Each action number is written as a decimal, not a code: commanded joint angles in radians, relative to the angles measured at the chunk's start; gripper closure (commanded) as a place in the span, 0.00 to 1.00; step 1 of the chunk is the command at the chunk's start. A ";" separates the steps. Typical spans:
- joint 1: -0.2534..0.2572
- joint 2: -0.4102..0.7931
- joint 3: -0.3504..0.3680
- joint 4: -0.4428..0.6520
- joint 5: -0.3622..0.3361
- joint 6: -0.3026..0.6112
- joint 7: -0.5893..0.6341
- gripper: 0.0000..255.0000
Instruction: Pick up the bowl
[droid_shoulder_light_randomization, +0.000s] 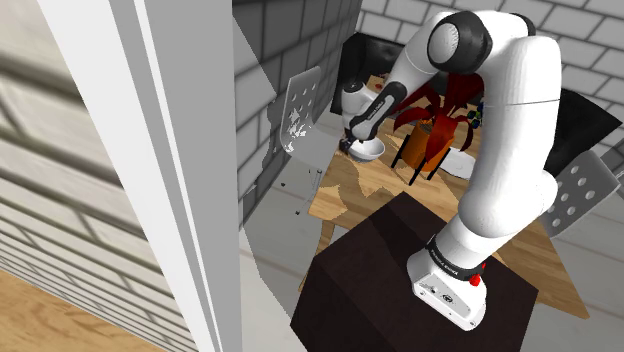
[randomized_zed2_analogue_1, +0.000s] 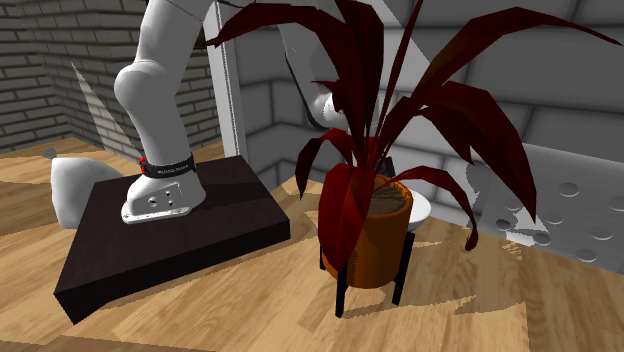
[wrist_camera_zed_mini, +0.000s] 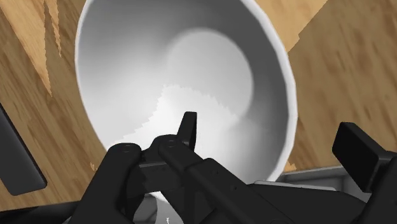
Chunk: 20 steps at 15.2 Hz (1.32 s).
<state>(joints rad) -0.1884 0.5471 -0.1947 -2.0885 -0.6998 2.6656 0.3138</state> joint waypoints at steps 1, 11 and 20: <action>0.005 0.027 -0.005 0.009 -0.009 0.016 0.016 0.00; 0.010 0.061 -0.013 0.020 -0.020 0.038 0.036 1.00; 0.000 -0.004 0.001 -0.001 0.001 -0.004 -0.001 1.00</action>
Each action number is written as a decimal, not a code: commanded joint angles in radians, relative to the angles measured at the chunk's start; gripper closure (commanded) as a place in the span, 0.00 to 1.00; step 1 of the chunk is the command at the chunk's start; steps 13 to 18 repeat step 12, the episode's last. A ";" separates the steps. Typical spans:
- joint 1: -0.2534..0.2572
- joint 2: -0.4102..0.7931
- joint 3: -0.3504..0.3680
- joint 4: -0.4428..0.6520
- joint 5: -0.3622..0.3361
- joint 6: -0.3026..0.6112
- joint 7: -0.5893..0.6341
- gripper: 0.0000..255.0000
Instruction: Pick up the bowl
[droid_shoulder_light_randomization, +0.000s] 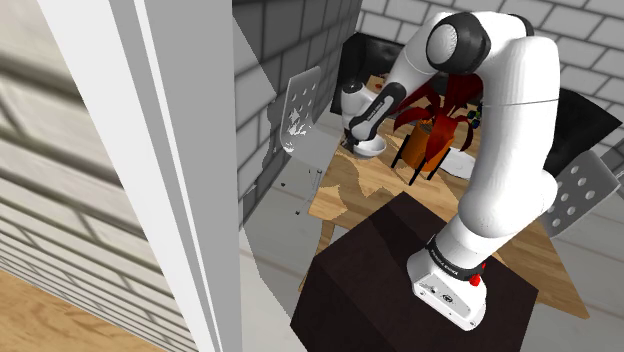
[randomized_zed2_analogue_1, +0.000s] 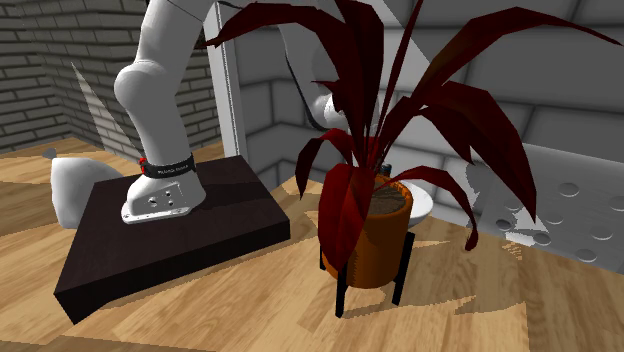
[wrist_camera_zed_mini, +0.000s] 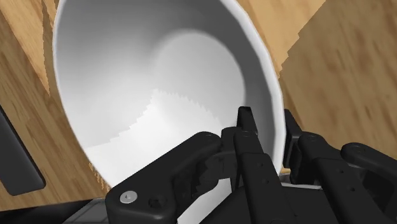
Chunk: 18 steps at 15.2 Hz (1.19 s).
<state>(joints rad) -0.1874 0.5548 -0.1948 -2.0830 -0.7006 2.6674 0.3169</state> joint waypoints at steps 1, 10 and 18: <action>-0.002 -0.025 0.004 -0.010 0.006 -0.014 -0.011 1.00; -0.014 -0.133 0.027 -0.034 0.048 -0.092 -0.077 1.00; -0.014 -0.135 0.027 -0.034 0.048 -0.093 -0.078 1.00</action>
